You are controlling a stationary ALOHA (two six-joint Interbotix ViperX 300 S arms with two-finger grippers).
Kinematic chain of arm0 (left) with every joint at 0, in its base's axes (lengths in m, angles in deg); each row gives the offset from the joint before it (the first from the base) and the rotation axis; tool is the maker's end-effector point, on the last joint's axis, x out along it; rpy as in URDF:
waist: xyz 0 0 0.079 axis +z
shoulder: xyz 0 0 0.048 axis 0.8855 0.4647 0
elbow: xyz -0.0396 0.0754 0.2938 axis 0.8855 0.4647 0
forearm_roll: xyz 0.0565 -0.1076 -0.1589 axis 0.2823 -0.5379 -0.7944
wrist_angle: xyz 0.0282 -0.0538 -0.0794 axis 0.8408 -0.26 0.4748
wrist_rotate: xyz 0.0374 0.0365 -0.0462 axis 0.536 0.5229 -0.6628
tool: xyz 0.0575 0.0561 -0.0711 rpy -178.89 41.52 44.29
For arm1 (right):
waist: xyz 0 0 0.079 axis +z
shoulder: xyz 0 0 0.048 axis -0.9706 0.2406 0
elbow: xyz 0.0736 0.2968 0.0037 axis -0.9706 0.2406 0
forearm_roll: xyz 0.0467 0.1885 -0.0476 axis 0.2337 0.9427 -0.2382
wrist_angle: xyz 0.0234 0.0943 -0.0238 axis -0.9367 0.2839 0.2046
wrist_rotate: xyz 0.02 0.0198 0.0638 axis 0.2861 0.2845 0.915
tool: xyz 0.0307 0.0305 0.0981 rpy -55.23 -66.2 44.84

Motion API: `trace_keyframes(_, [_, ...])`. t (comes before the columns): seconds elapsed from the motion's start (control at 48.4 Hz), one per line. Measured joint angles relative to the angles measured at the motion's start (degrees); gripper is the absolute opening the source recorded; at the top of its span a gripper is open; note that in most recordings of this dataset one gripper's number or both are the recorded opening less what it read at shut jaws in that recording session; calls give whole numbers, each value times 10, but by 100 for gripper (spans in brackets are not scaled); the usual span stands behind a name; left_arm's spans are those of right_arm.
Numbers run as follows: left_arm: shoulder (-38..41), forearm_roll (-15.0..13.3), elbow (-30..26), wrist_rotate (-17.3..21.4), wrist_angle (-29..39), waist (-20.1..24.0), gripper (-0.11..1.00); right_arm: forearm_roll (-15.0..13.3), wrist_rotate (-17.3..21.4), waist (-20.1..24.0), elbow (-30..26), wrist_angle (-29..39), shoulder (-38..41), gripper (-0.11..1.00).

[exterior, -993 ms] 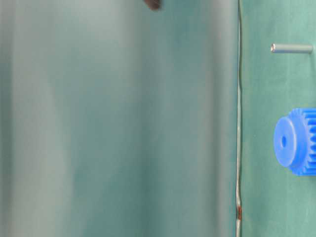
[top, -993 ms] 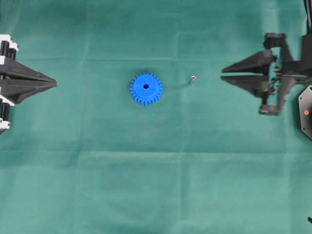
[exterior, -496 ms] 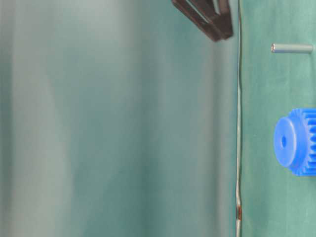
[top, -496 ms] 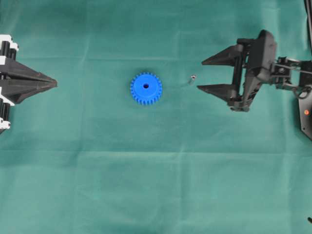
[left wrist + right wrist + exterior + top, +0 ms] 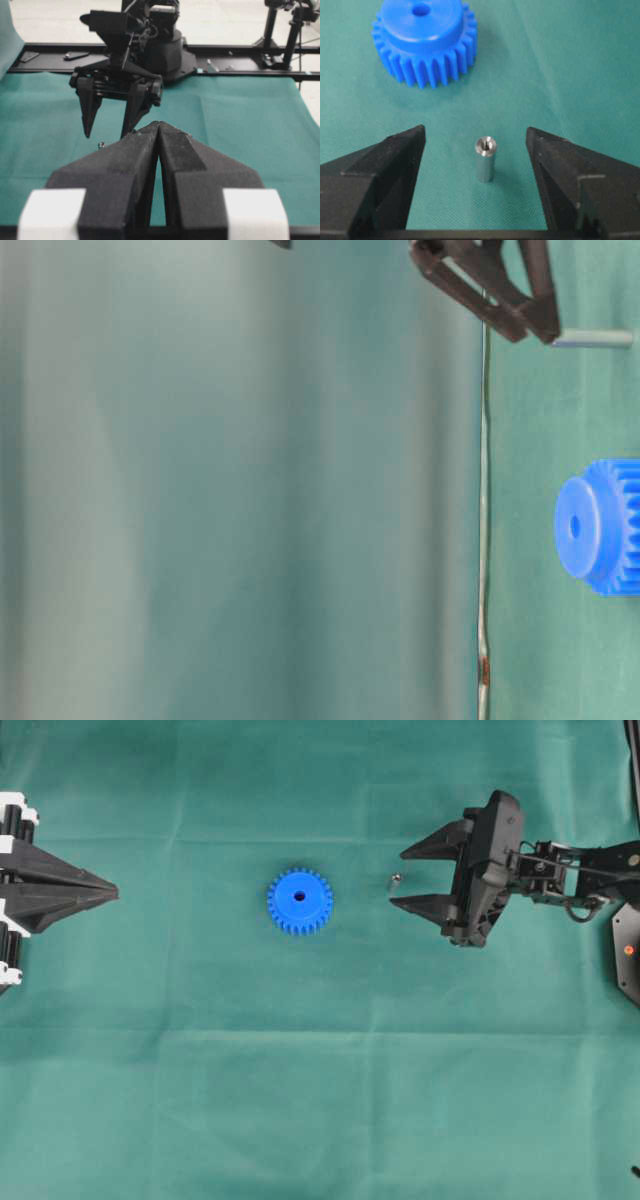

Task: Insert the shaft placed at a random location into the center hole of the medium gear at another random location.
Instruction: 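Move the right gripper left toward the silver shaft, jaws open, then close the right gripper around the upright silver shaft and lift it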

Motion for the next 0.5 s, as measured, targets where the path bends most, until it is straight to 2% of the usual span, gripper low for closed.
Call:
trace_keyframes(0.31, [-1,0,0,0,7,0,0,1,0,-2,-11,-5,24,79])
trace_keyframes(0.414, [0,0,0,0,8,0,0,1,0,-3,-13,-5,29,69])
trace_keyframes(0.496, [-1,1,0,0,10,0,0,1,0,-3,-14,-5,31,50])
